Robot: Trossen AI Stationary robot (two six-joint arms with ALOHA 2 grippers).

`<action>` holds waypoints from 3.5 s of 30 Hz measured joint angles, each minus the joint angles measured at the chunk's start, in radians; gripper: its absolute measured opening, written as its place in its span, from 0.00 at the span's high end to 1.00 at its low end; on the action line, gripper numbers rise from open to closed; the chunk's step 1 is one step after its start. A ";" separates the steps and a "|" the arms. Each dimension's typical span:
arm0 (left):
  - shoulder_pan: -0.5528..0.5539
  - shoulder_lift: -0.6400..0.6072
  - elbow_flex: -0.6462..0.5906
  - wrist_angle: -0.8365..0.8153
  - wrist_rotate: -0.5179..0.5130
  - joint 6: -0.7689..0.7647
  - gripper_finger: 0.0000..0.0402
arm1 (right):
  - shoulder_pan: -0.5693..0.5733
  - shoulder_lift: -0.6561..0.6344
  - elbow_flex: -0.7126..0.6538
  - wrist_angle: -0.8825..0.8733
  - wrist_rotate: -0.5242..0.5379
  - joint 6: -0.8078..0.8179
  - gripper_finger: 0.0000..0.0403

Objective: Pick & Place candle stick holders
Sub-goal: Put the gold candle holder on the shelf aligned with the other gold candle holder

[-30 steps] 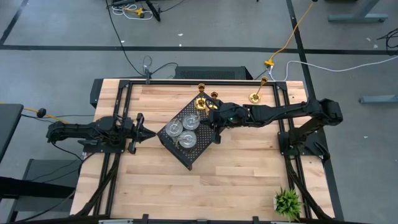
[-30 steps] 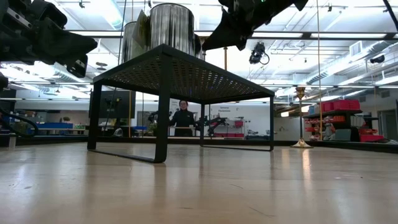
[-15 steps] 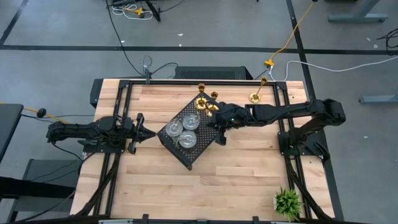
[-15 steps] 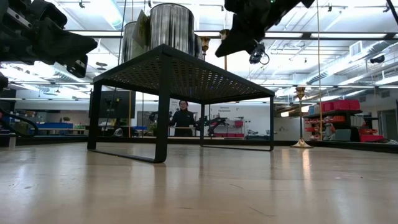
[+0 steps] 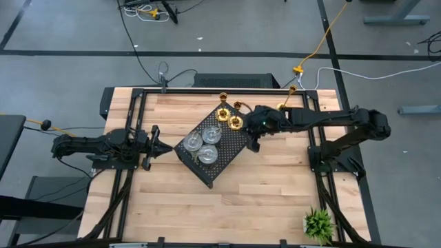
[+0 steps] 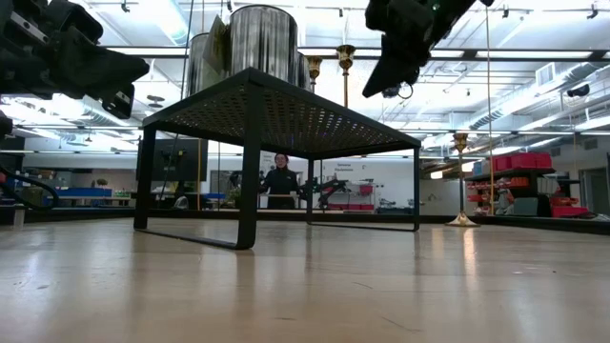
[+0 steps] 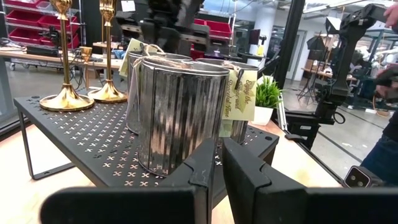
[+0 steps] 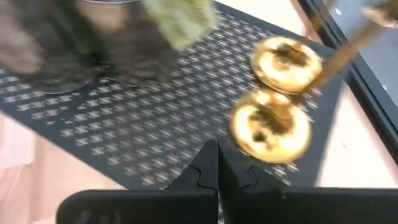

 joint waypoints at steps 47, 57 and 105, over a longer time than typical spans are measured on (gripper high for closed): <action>0.000 0.000 0.000 0.000 0.000 0.000 0.90 | -0.563 -0.251 -0.121 -0.175 0.130 0.199 0.41; 0.000 0.000 0.000 0.000 0.000 0.000 0.90 | -0.594 -0.259 -0.092 -0.190 0.149 0.182 0.24; 0.000 0.000 0.000 0.000 0.000 0.000 0.90 | -0.778 -0.079 -0.058 -0.281 0.192 0.153 0.32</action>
